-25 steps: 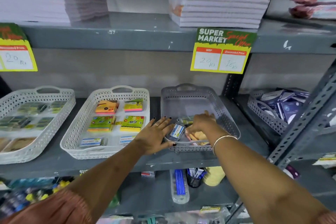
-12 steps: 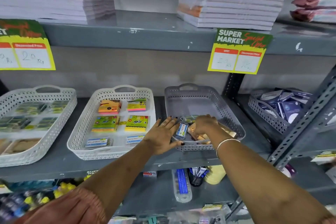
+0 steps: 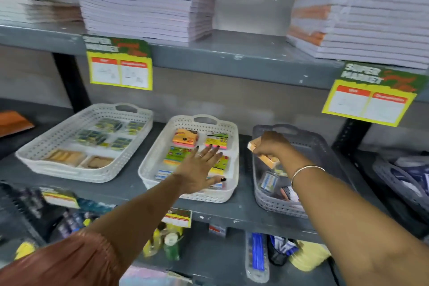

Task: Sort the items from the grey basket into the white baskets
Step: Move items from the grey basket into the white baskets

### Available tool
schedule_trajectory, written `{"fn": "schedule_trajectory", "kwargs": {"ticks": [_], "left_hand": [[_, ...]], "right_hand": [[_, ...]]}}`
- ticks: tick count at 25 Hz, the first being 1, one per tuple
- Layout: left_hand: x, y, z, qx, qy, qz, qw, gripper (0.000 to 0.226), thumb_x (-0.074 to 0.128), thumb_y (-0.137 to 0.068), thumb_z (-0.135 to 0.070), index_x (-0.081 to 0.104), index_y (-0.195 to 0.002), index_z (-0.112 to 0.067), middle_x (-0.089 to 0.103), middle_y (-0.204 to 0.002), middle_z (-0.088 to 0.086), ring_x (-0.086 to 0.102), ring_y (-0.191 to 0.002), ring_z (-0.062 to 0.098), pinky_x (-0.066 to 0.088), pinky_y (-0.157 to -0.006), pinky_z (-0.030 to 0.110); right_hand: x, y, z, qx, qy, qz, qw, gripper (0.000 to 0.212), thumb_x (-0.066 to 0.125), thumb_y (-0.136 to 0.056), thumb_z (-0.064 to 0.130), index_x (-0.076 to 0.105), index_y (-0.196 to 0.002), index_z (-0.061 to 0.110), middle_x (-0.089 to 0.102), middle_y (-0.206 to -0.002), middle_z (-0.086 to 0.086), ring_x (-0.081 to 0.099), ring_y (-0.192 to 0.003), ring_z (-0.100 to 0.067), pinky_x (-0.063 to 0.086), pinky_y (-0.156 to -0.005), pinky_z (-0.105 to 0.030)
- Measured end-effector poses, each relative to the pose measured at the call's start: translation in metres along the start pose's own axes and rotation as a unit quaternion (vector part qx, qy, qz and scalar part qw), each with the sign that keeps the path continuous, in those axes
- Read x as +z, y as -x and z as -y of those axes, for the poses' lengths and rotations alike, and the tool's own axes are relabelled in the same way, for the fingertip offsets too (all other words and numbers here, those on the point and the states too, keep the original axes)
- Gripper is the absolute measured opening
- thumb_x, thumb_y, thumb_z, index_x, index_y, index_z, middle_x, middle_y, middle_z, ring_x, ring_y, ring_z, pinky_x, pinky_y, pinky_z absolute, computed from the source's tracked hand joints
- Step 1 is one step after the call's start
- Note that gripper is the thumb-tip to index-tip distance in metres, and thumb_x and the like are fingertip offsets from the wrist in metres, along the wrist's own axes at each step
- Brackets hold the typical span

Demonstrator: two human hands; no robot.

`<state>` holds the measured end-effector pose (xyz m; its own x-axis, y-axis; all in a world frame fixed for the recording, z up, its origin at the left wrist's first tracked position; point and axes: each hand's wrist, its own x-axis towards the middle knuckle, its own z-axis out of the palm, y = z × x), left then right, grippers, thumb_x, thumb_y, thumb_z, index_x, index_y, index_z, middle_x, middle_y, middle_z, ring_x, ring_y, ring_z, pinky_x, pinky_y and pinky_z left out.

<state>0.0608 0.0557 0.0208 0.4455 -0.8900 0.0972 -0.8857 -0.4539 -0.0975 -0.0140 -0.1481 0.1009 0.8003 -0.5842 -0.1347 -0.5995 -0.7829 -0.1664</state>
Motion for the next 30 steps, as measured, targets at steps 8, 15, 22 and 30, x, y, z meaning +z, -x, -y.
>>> {"fn": "schedule_trajectory", "kwargs": {"ticks": [8, 15, 22, 30], "left_hand": [[0.004, 0.135, 0.209, -0.196, -0.024, 0.002, 0.980, 0.082, 0.007, -0.083, -0.064, 0.006, -0.148, -0.013, 0.000, -0.159, 0.008, -0.002, -0.146, 0.022, 0.004, -0.117, 0.044], [0.043, 0.245, 0.366, -0.313, 0.080, -0.060, 0.944, 0.081, 0.019, -0.086, -0.060, 0.021, -0.145, -0.004, 0.019, -0.156, 0.015, 0.015, -0.144, 0.028, 0.021, -0.114, 0.046], [0.071, 0.281, 0.389, -0.263, 0.160, -0.051, 0.950, 0.080, 0.046, -0.089, -0.050, 0.010, -0.147, -0.007, 0.014, -0.157, 0.016, 0.016, -0.144, 0.029, 0.027, -0.113, 0.042], [0.104, 0.294, 0.405, -0.214, 0.101, 0.041, 0.971, 0.126, -0.015, -0.047, -0.091, -0.001, -0.148, -0.016, -0.001, -0.159, 0.005, -0.005, -0.146, 0.019, 0.001, -0.117, 0.044]], "right_hand": [[0.033, 0.005, 0.213, -0.130, -0.028, -0.017, 0.991, 0.044, 0.067, -0.078, 0.030, 0.065, -0.119, 0.012, 0.062, -0.128, -0.017, 0.061, -0.116, -0.031, 0.050, -0.085, -0.032], [0.088, 0.010, 0.382, -0.196, -0.009, 0.012, 0.981, 0.036, 0.061, -0.082, 0.032, 0.066, -0.110, 0.009, 0.063, -0.123, -0.018, 0.060, -0.112, -0.032, 0.048, -0.084, -0.029], [0.140, 0.009, 0.464, -0.260, 0.017, 0.064, 0.963, 0.049, 0.068, -0.080, 0.035, 0.060, -0.118, 0.005, 0.058, -0.127, -0.020, 0.050, -0.122, -0.036, 0.044, -0.095, -0.036], [0.175, 0.012, 0.512, -0.291, 0.040, 0.062, 0.954, 0.051, 0.065, -0.082, 0.027, 0.053, -0.125, 0.003, 0.051, -0.131, -0.019, 0.044, -0.124, -0.035, 0.044, -0.097, -0.038]]}}
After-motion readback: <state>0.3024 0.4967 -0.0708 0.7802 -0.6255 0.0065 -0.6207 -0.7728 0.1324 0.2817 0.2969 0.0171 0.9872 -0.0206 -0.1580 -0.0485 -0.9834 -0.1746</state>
